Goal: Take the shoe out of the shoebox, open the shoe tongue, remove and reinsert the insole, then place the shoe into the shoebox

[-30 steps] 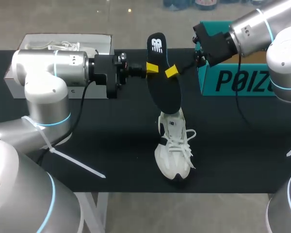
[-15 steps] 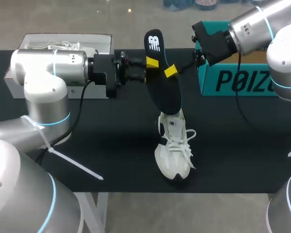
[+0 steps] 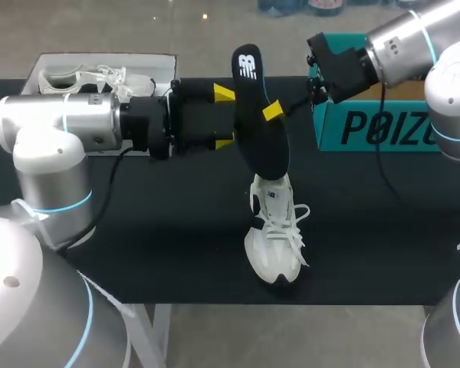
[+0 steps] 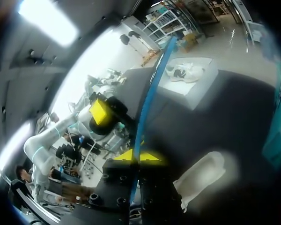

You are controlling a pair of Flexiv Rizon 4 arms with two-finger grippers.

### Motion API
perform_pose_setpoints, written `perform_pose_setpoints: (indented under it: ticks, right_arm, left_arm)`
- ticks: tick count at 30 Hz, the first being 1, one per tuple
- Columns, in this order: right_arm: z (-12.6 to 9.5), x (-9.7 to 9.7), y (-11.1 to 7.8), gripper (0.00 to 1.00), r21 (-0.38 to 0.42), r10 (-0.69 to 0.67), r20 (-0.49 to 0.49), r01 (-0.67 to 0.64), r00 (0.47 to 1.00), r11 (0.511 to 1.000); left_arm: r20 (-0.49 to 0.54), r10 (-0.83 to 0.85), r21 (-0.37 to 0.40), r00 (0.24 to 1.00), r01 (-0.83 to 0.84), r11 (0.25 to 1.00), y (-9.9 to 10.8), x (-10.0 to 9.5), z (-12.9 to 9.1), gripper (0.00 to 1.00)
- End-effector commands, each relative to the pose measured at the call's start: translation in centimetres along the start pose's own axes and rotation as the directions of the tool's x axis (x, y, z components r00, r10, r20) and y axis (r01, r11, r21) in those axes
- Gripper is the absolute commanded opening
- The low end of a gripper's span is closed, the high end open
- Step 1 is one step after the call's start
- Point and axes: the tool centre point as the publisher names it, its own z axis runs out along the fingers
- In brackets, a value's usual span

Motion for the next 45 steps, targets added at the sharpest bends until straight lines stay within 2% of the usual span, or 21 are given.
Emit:
perform_pose_setpoints:
  ticks: [1, 43, 44, 45]
  right_arm:
    - [-0.01, 0.11, -0.1, 0.0, 0.009, 0.019, 0.024, -0.019, 1.0, 1.0]
    - [-0.01, 0.11, -0.1, 0.0, 0.009, 0.019, 0.024, -0.019, 1.0, 1.0]
    - [-0.01, 0.11, -0.1, 0.0, 0.009, 0.019, 0.024, -0.019, 1.0, 1.0]
    - [-0.01, 0.11, -0.1, 0.0, 0.009, 0.019, 0.024, -0.019, 1.0, 1.0]
  left_arm:
    - [-0.022, -0.049, -0.023, 0.999, 0.049, 0.999, -2.44, -0.05, -2.25, 1.0]
    - [-0.022, -0.049, -0.023, 0.999, 0.049, 0.999, -2.44, -0.05, -2.25, 1.0]
    - [-0.034, -0.095, -0.008, 0.995, 0.094, 0.995, -2.3, -0.03, -2.68, 1.0]
    - [-0.064, -0.114, -0.026, 0.991, 0.113, 0.993, -2.31, -0.01, -2.93, 1.0]
